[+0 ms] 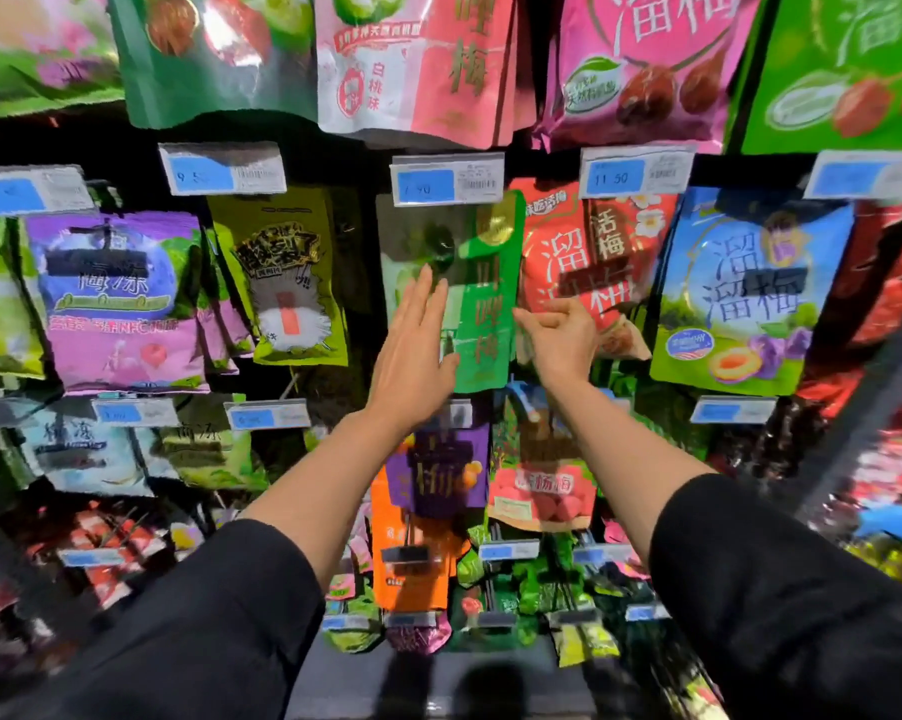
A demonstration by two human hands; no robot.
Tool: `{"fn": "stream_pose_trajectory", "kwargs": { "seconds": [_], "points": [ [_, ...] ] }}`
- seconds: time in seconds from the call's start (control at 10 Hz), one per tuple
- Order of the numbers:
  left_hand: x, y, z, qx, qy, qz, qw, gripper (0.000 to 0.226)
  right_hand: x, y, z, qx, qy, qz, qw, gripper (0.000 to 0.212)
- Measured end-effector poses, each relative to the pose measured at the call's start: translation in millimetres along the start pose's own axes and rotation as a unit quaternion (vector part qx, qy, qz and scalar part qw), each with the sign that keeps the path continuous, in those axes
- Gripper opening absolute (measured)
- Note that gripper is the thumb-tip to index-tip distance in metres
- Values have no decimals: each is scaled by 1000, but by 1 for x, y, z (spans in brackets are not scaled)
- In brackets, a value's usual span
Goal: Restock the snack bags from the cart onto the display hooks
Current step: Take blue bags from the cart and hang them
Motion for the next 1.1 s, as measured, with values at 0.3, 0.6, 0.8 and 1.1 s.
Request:
{"fn": "stream_pose_trajectory", "kwargs": {
  "seconds": [0.3, 0.6, 0.8, 1.1],
  "points": [
    [117, 77, -189, 228, -272, 28, 935, 65, 110, 233, 201, 115, 96, -210, 966, 29],
    [204, 203, -355, 227, -487, -7, 843, 33, 237, 424, 426, 230, 203, -455, 836, 19],
    [220, 249, -456, 189, -568, 10, 801, 37, 246, 519, 452, 149, 131, -553, 810, 26],
    [187, 213, -579, 104, -550, 87, 824, 56, 164, 585, 387, 56, 1, -557, 828, 14]
  ]
}}
Point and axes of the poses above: each hand's wrist, its own x-axis away from the middle knuckle, its own z-axis out of the back of the hand, y = z × x, the point moved 5 cm from there along -x, towards the middle knuckle, and after that the axes turned 14 degrees about x, right-handed, at the moved point
